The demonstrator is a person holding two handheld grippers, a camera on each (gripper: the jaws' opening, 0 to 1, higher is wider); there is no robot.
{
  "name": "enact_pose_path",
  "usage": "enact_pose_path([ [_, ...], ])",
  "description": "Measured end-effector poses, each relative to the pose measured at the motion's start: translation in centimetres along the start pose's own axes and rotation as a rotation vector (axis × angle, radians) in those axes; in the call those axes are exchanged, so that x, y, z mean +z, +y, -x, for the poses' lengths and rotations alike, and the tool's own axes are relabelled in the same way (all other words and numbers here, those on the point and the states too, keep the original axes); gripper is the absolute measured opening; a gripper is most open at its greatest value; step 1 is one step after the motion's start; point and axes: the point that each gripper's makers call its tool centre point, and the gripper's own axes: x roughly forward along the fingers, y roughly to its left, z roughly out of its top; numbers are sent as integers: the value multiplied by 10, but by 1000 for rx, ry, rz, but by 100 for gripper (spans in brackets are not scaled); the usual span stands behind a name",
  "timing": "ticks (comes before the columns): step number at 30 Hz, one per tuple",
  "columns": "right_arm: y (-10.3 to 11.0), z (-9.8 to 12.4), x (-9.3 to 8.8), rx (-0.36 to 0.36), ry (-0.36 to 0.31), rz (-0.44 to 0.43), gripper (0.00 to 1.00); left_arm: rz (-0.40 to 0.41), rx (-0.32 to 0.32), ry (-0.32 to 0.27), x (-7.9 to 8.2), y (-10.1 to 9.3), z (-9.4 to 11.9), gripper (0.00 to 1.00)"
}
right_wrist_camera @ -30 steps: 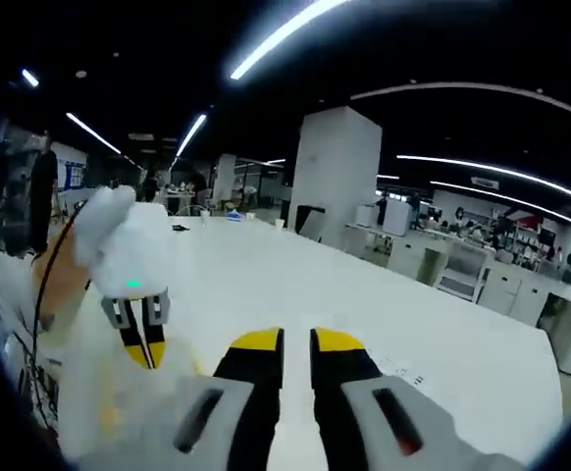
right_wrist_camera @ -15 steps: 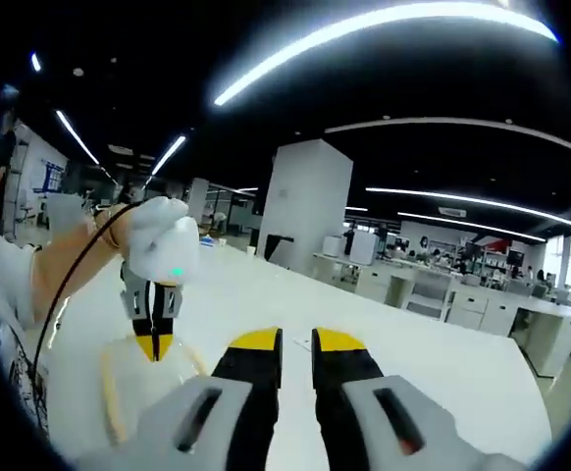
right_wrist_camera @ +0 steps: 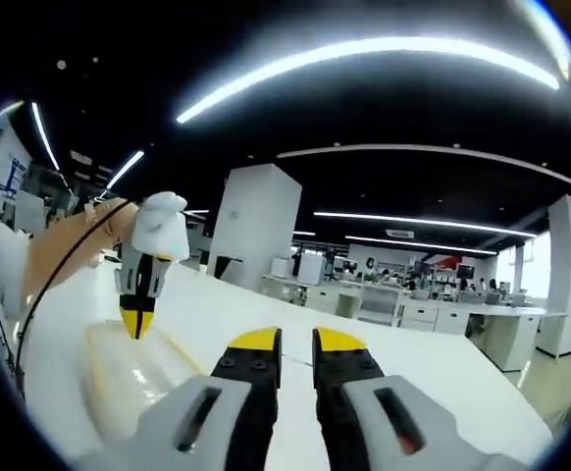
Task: Snap each plastic latch of the storage box into its locked position after aligning the lid with the box until every specified latch is closed and the lid sits flush.
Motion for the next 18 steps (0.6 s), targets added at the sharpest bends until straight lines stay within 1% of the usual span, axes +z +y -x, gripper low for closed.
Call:
enact_pose_path([
  [2, -3, 4, 2, -18, -18, 5, 11, -14, 5, 4, 1, 0, 0, 3],
  [3, -9, 11, 4, -54, -51, 3, 11, -24, 7, 8, 1, 0, 0, 3],
  [4, -14, 16, 4, -79, -68, 9, 11, -28, 8, 12, 2, 0, 0, 3],
  [5, -14, 18, 2, -85, -71, 10, 11, -30, 7, 13, 2, 0, 0, 3],
  [7, -22, 25, -1, -124, -113, 23, 11, -34, 6, 12, 3, -1, -1, 3],
  [8, -24, 25, -1, -131, -120, 30, 11, -35, 6, 11, 3, -1, -1, 3],
  [9, -37, 26, -8, -187, -102, 17, 11, -39, 11, -4, 3, -1, 0, 3],
  [11, -43, 24, -10, -194, -97, 26, 11, -64, 17, -39, 4, -3, 0, 4],
  [13, -44, 24, -11, -203, -93, 30, 11, -90, 21, -73, 5, -5, 1, 6],
  [15, -46, 24, -10, -206, -98, 20, 11, -137, 41, -105, 6, -5, 2, 8],
  [18, -42, 23, -9, -194, -105, 24, 11, -200, 80, -131, 6, -6, 3, 8],
])
